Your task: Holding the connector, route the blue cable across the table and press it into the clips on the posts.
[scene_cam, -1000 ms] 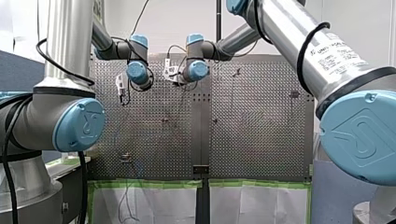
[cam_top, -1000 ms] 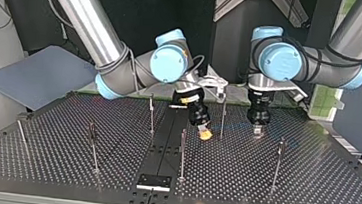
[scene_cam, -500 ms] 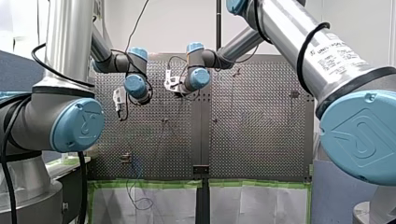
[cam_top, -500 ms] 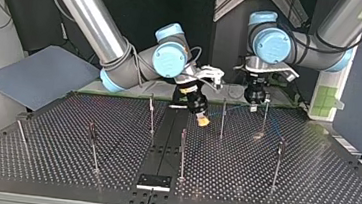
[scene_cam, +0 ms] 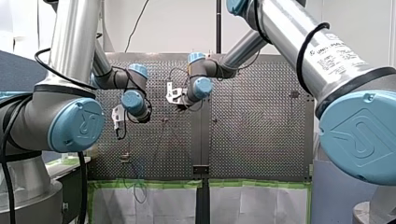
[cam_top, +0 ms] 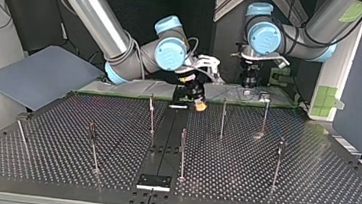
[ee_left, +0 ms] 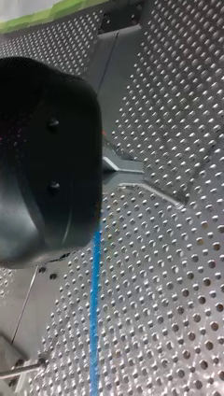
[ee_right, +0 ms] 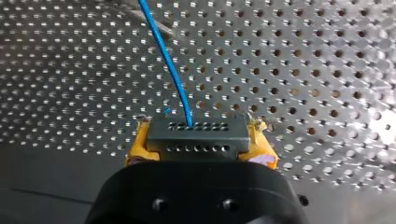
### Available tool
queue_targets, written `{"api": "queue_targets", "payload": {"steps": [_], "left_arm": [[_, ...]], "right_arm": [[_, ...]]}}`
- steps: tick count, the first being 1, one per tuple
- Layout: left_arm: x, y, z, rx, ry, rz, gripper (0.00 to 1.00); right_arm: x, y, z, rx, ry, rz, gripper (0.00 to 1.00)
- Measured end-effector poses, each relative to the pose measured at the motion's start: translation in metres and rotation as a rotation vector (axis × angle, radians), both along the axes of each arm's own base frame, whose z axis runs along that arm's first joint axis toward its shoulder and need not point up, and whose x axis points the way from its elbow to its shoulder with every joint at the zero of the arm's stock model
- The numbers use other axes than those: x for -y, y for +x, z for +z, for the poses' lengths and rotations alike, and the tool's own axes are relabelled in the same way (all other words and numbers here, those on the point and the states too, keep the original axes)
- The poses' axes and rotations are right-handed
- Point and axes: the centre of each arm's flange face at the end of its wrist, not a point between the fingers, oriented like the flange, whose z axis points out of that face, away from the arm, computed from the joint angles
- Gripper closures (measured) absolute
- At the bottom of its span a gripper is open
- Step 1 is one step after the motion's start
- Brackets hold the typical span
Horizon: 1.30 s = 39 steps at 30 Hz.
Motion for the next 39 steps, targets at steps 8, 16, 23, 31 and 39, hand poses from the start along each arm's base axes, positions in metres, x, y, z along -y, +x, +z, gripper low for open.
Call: {"api": "queue_targets", "payload": {"steps": [8, 16, 23, 31, 39], "left_arm": [[0.006, 0.009, -0.002, 0.05, -0.065, -0.043, 1.0], [0.006, 0.014, -0.031, 0.016, -0.056, -0.043, 1.0], [0.006, 0.023, -0.033, 0.059, -0.078, -0.05, 1.0], [0.01, 0.041, -0.042, 0.066, -0.086, -0.065, 1.0], [0.004, 0.055, -0.038, 0.094, -0.09, -0.051, 1.0]], "right_arm": [[-0.004, 0.0, -0.012, -0.012, 0.014, 0.019, 1.0], [0.001, 0.001, -0.041, -0.037, 0.041, 0.017, 1.0], [0.009, 0.001, -0.056, -0.022, 0.05, 0.005, 1.0], [0.021, 0.002, -0.068, 0.003, 0.042, -0.001, 1.0], [0.037, -0.003, -0.068, 0.039, 0.037, -0.009, 1.0]]}}
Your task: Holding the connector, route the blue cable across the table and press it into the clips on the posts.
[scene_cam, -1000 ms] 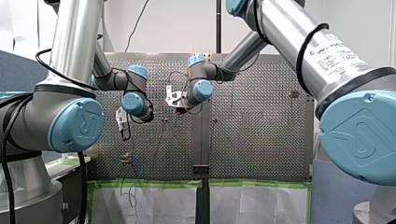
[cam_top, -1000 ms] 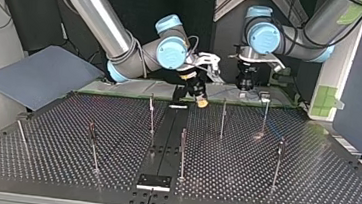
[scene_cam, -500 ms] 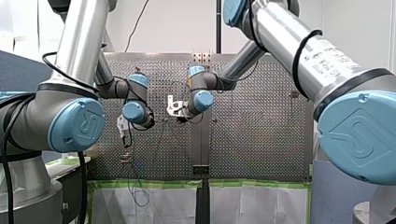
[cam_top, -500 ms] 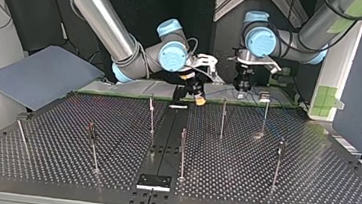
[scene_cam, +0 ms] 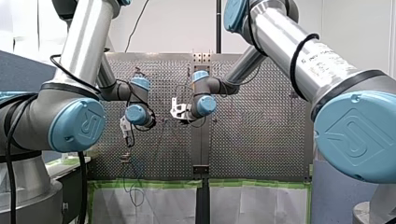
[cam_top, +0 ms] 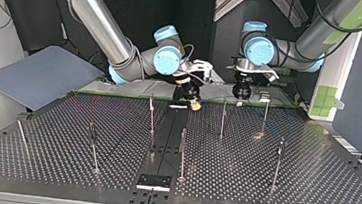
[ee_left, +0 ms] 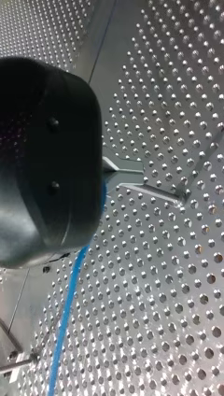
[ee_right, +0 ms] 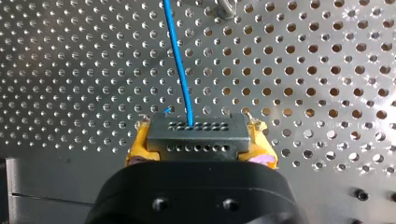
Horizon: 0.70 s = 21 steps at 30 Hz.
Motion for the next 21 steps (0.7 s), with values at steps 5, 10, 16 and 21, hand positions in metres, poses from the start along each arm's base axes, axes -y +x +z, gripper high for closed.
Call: {"api": "queue_targets", "payload": {"steps": [5, 10, 16, 21], "left_arm": [[0.0, 0.011, -0.004, 0.002, -0.007, -0.006, 1.0], [0.002, 0.028, -0.013, -0.003, -0.013, -0.015, 1.0], [-0.002, 0.052, -0.008, 0.023, -0.028, -0.008, 1.0], [-0.006, 0.066, 0.002, 0.049, -0.037, -0.004, 1.0]], "right_arm": [[0.008, -0.002, 0.0, 0.019, -0.003, 0.005, 1.0], [0.012, -0.004, 0.0, 0.03, -0.003, 0.01, 1.0], [0.021, -0.01, 0.0, 0.031, -0.002, -0.003, 1.0], [0.031, -0.017, -0.001, 0.031, -0.002, -0.018, 1.0]]}}
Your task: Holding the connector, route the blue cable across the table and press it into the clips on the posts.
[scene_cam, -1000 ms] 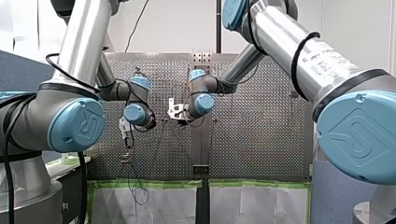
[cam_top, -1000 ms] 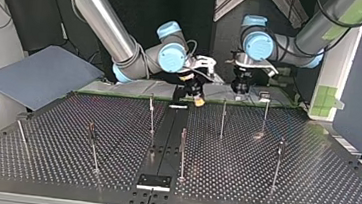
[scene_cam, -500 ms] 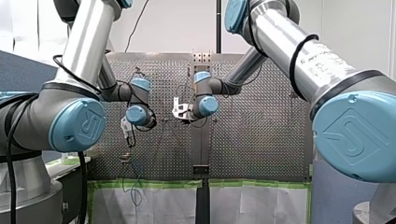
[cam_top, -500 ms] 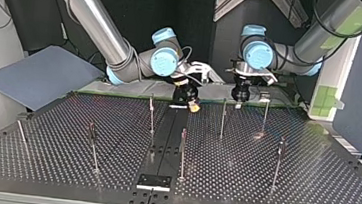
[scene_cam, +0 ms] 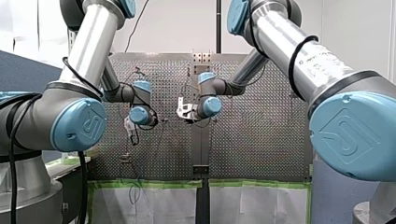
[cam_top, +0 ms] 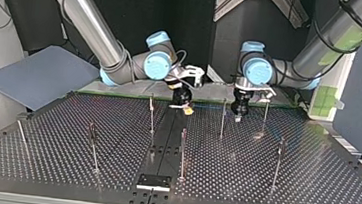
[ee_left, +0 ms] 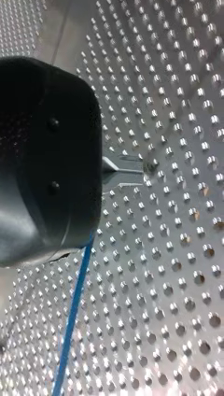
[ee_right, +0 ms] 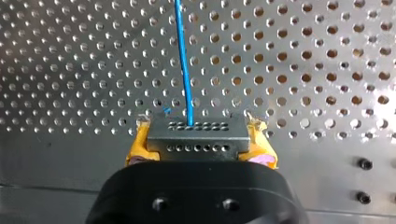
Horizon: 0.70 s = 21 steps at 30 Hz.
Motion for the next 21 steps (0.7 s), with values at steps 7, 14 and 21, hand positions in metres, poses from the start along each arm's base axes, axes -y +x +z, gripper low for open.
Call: {"api": "queue_targets", "payload": {"steps": [7, 14, 21], "left_arm": [[-0.008, 0.014, 0.011, 0.02, -0.011, 0.003, 1.0], [-0.015, 0.017, 0.012, 0.021, -0.012, 0.012, 1.0], [-0.015, 0.012, 0.009, -0.015, 0.02, 0.029, 0.12]], "right_arm": [[0.013, -0.008, 0.002, 0.003, -0.003, -0.019, 1.0], [0.019, -0.009, 0.007, 0.009, -0.014, -0.02, 1.0], [0.02, -0.009, 0.008, 0.012, -0.013, -0.019, 1.0]]}}
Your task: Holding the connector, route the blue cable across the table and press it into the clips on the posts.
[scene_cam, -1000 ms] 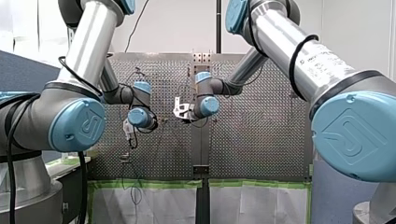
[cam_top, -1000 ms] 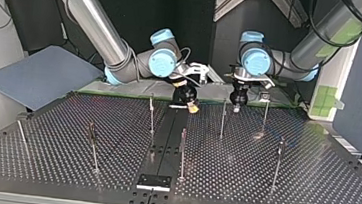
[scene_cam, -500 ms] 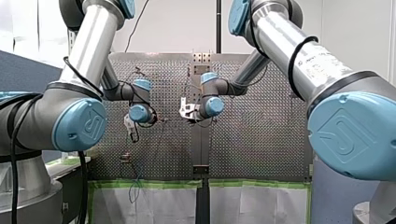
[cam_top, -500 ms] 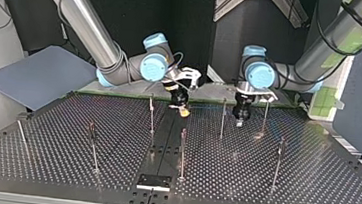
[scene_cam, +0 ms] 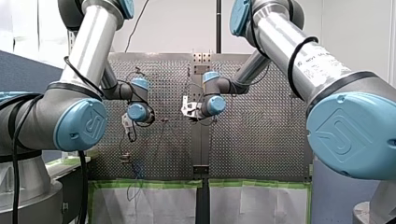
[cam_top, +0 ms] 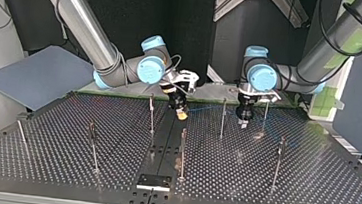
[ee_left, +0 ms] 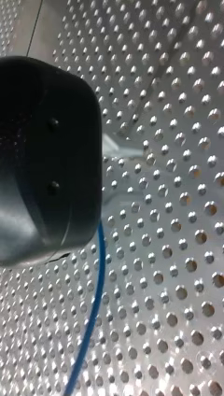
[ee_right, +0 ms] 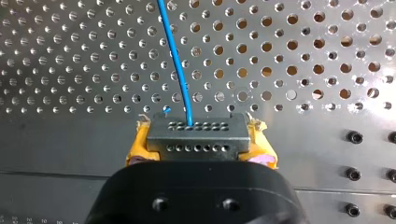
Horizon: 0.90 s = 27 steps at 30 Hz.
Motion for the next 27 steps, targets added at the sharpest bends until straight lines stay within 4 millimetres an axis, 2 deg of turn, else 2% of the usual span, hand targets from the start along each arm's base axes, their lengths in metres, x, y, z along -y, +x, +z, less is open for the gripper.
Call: {"api": "queue_targets", "payload": {"steps": [1, 12, 19, 27], "left_arm": [[0.0, -0.002, -0.001, -0.011, 0.012, 0.006, 0.0], [0.007, -0.021, -0.007, -0.125, 0.107, 0.027, 0.0], [0.016, -0.052, 0.002, -0.186, 0.126, 0.005, 0.0], [0.025, -0.088, 0.003, -0.254, 0.154, -0.003, 0.0]], "right_arm": [[0.0, 0.0, 0.0, 0.0, 0.001, 0.001, 1.0], [0.0, -0.003, -0.002, -0.015, 0.014, -0.002, 1.0], [0.005, -0.01, -0.004, -0.027, 0.033, -0.014, 1.0], [0.007, -0.013, -0.004, -0.034, 0.036, -0.02, 1.0]]}}
